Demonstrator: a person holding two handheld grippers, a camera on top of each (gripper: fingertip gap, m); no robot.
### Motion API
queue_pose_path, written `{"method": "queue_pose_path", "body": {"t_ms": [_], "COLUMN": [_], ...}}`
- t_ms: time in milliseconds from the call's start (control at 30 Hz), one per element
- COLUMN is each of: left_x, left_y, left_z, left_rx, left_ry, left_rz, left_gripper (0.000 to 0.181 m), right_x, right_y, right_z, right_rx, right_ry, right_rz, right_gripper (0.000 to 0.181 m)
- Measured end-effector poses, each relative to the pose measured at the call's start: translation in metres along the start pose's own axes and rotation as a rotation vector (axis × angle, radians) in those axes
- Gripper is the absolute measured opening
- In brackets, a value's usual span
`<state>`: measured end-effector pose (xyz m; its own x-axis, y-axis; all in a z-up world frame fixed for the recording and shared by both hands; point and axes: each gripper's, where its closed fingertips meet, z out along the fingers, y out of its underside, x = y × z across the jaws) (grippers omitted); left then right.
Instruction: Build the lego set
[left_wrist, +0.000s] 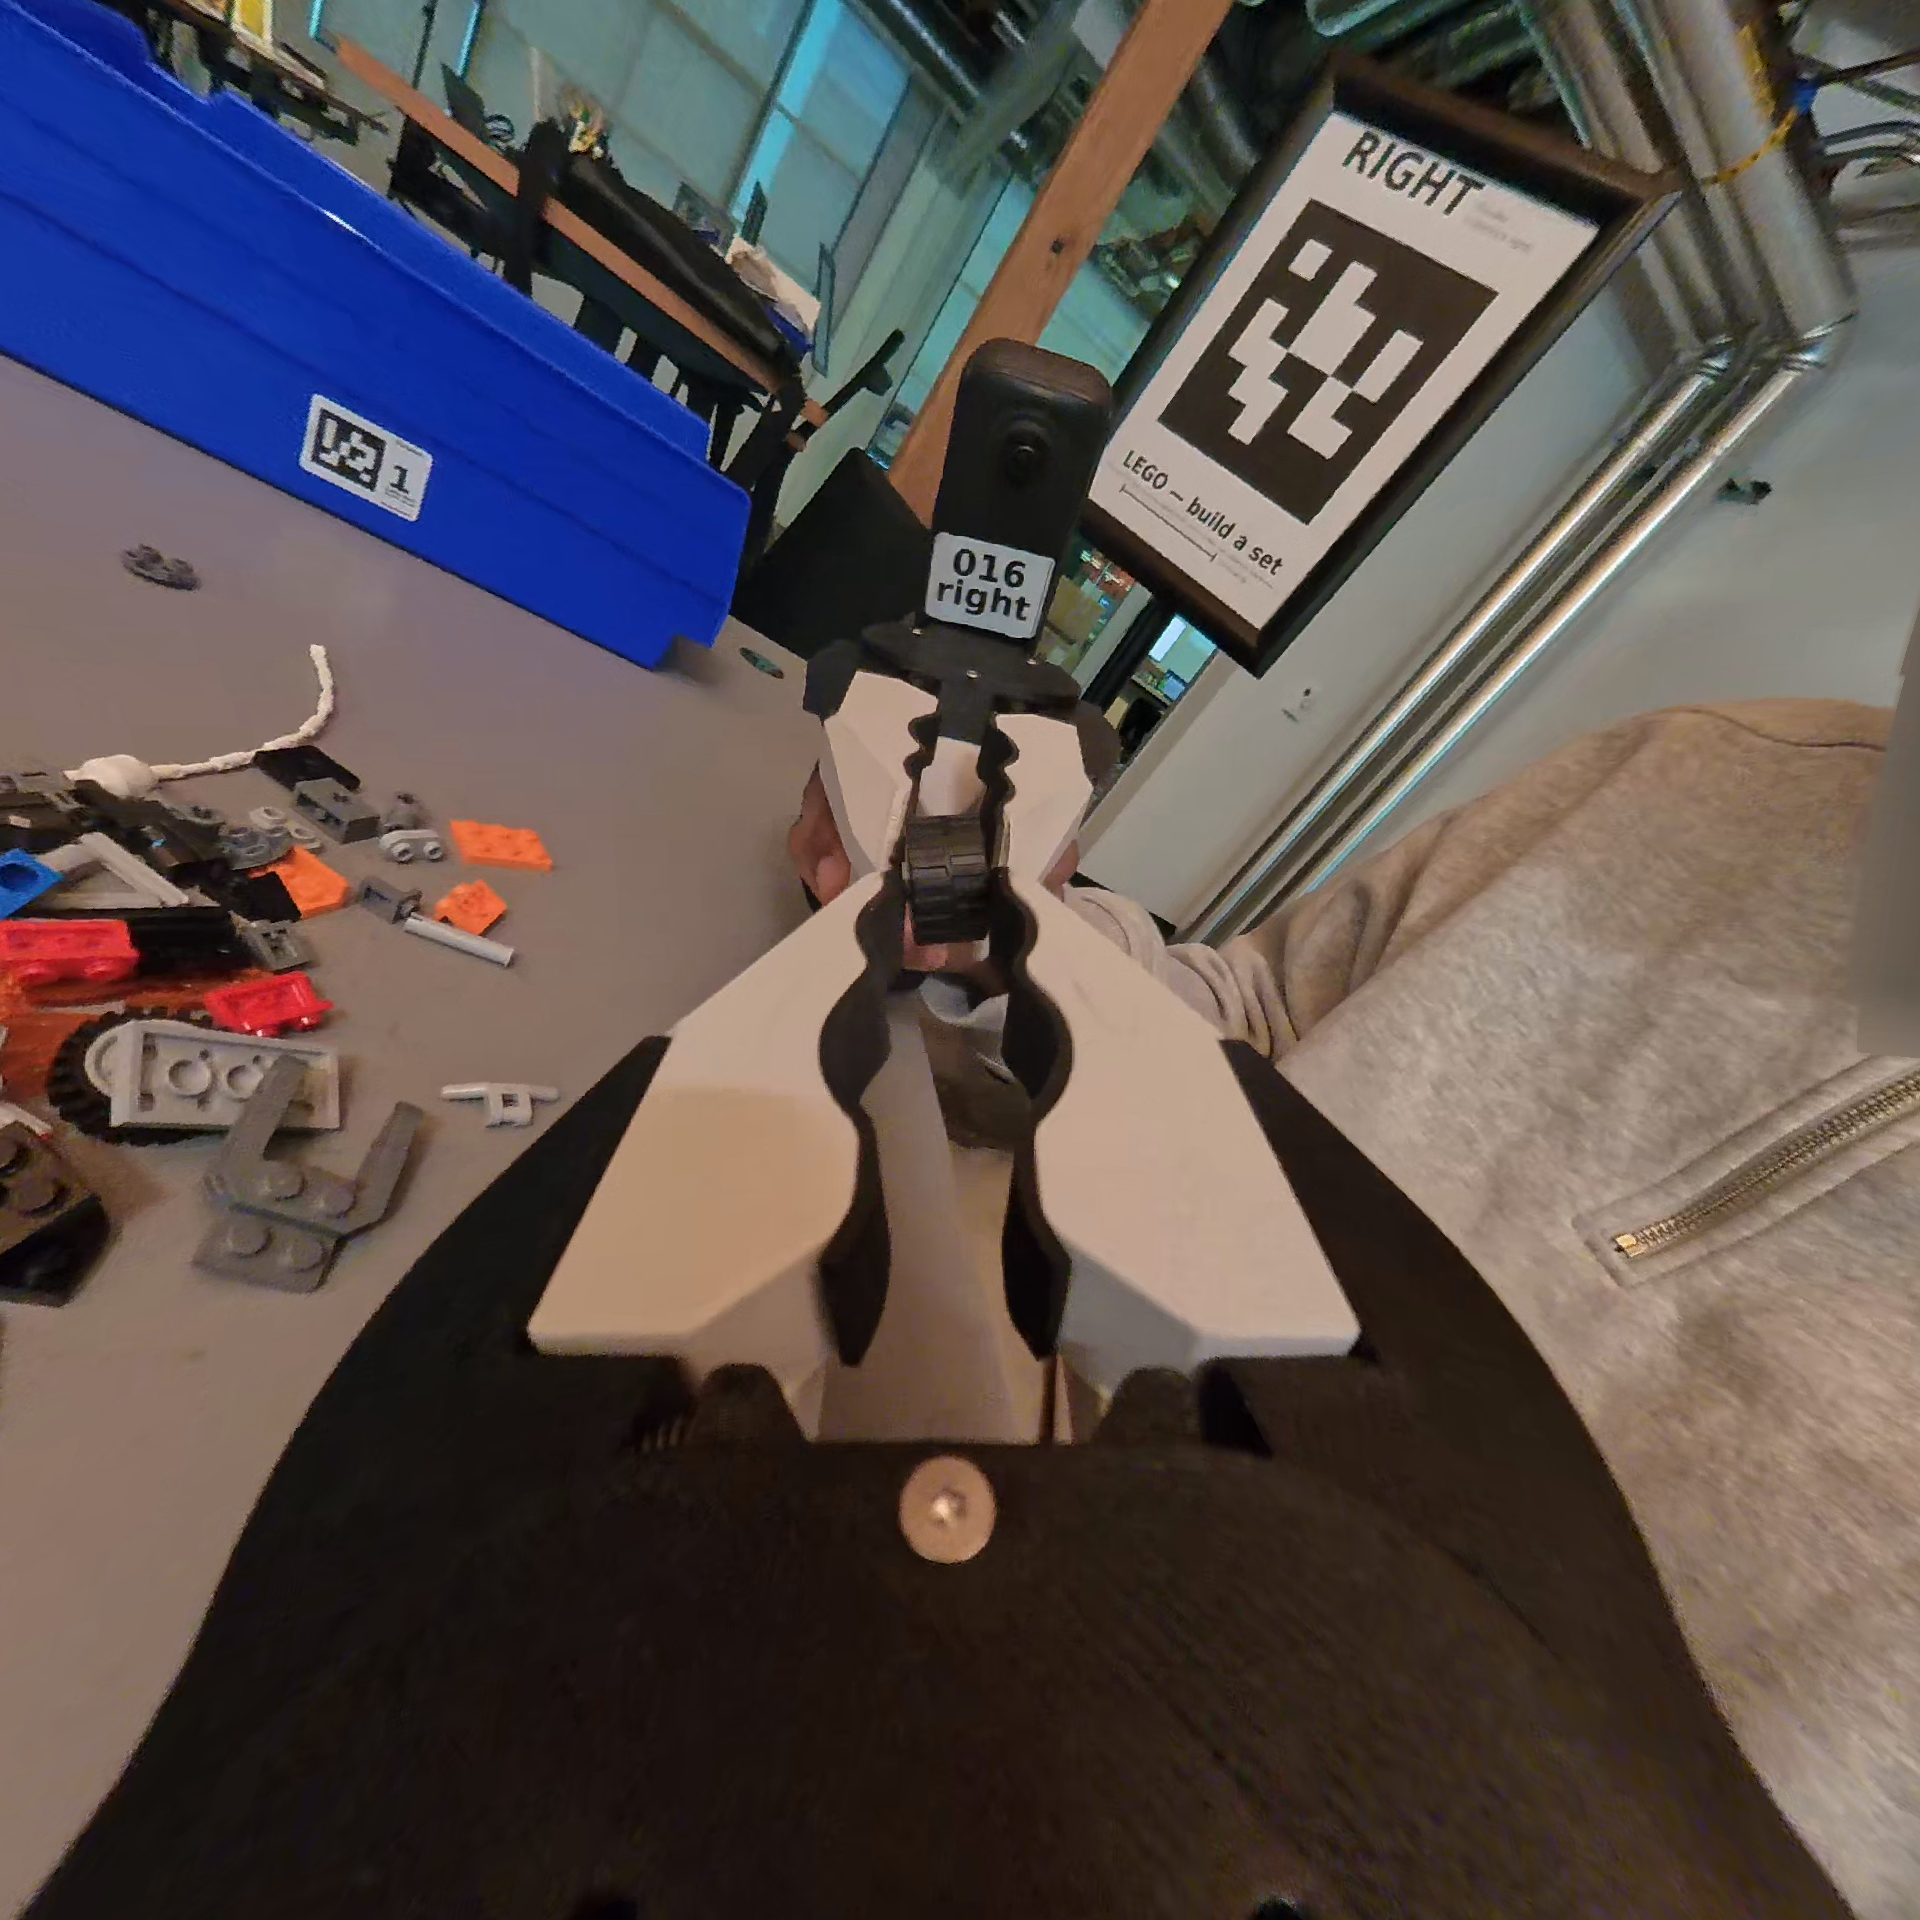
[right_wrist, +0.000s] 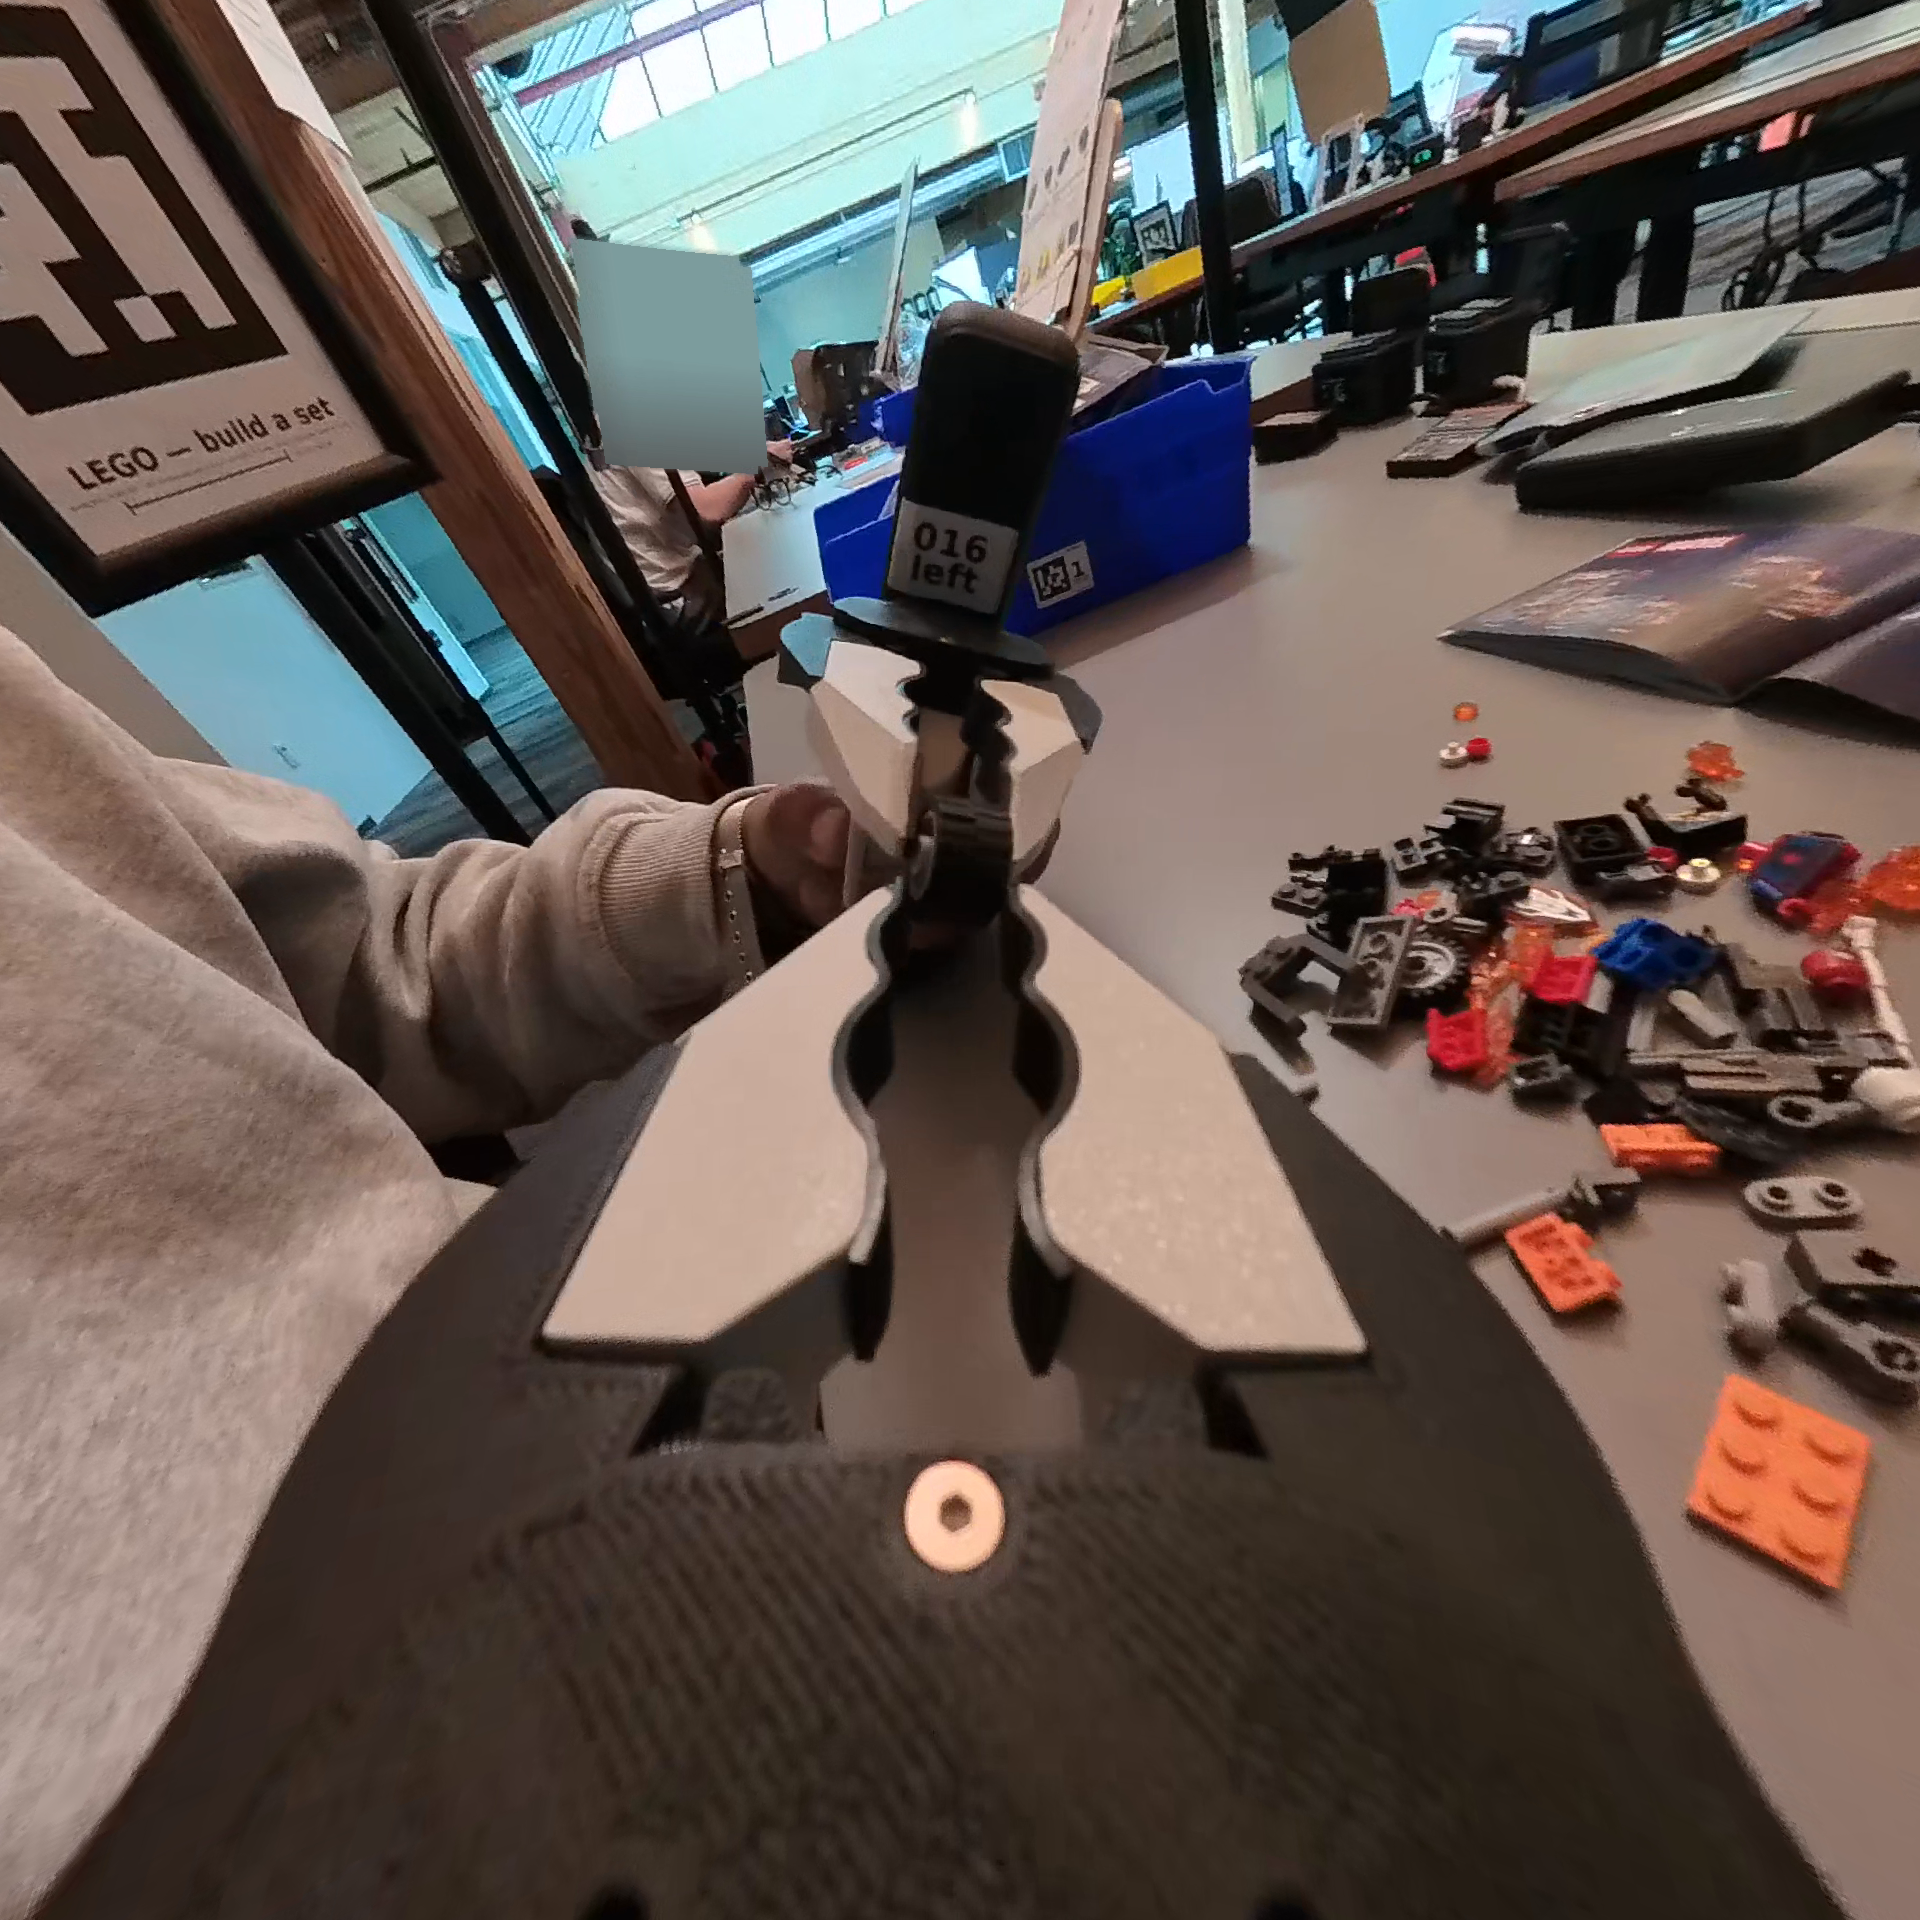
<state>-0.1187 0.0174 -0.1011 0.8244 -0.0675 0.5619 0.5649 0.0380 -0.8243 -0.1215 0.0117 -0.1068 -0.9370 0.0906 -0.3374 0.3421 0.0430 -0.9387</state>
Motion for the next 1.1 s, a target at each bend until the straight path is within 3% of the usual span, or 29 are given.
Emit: {"method": "queue_pose_path", "body": {"t_ms": [333, 667, 833, 1100], "left_x": [-0.007, -0.009, -0.017, -0.029], "left_y": [0.002, 0.002, 0.002, 0.004], "left_z": [0.001, 0.0, 0.0, 0.001], "left_rx": [-0.02, -0.015, -0.021, -0.032], "left_ry": [-0.06, -0.064, -0.137, -0.265], "left_rz": [0.014, 0.006, 0.014, 0.054], "left_gripper": [0.015, 0.015, 0.015, 0.016], "right_x": [0.008, 0.009, 0.018, 0.03], "right_y": [-0.002, -0.002, 0.002, 0.004], "right_z": [0.0, 0.0, -0.002, -0.003], "right_rx": [0.024, 0.019, -0.018, -0.006], "right_ry": [-0.011, 0.055, 0.17, 0.275], "right_rz": [0.135, 0.04, -0.038, 0.036], "right_gripper": [0.019, 0.014, 0.013, 0.012]}}
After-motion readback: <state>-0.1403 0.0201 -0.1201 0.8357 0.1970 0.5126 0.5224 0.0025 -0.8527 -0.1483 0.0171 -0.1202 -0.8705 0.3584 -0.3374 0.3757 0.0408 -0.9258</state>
